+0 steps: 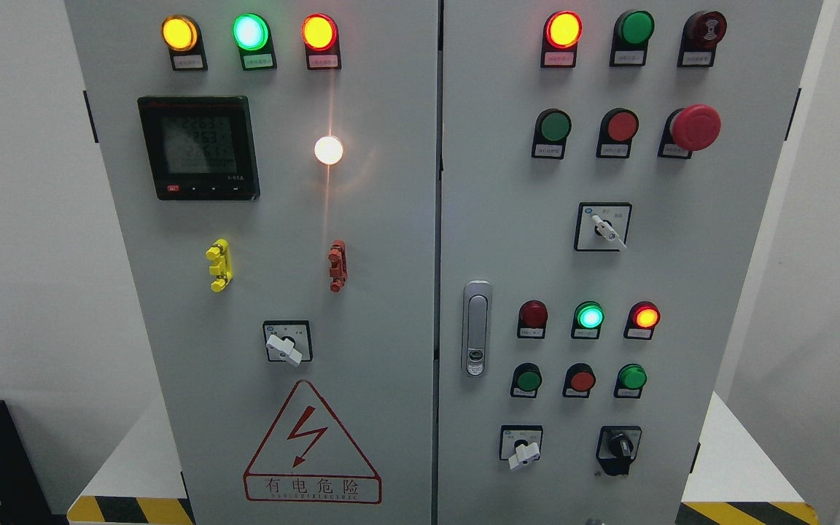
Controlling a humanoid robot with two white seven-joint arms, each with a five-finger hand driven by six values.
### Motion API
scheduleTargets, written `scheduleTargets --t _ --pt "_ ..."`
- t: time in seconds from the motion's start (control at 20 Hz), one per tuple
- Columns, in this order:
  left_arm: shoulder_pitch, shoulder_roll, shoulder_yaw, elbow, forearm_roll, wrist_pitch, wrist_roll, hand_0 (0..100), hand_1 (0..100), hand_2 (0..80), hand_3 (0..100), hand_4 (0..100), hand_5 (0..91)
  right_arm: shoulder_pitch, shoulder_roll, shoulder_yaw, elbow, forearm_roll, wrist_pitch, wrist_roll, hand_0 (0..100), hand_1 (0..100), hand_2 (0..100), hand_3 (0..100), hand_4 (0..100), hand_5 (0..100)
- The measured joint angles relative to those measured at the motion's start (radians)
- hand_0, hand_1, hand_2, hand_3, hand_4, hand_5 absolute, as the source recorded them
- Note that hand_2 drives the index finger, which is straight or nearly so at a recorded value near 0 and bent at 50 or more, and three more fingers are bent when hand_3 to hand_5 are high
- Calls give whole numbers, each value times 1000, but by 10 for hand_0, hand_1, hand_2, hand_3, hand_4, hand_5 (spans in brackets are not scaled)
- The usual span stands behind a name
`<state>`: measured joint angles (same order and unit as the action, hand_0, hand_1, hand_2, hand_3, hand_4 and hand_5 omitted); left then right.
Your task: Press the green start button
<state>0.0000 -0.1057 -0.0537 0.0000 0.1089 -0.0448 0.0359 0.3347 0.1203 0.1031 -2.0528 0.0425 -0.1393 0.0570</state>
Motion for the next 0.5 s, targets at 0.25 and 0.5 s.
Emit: scheduleTargets --t 0.25,0.5 --pt "0 0 0 0 0 0 0 120 556 0 0 0 0 -25 0 -2 -3 86 -7 -42 74 326 0 369 349 203" --pt "0 0 0 0 0 0 0 120 556 0 0 0 0 -57 1 -2 -4 232 -19 -74 110 347 0 555 543 508"
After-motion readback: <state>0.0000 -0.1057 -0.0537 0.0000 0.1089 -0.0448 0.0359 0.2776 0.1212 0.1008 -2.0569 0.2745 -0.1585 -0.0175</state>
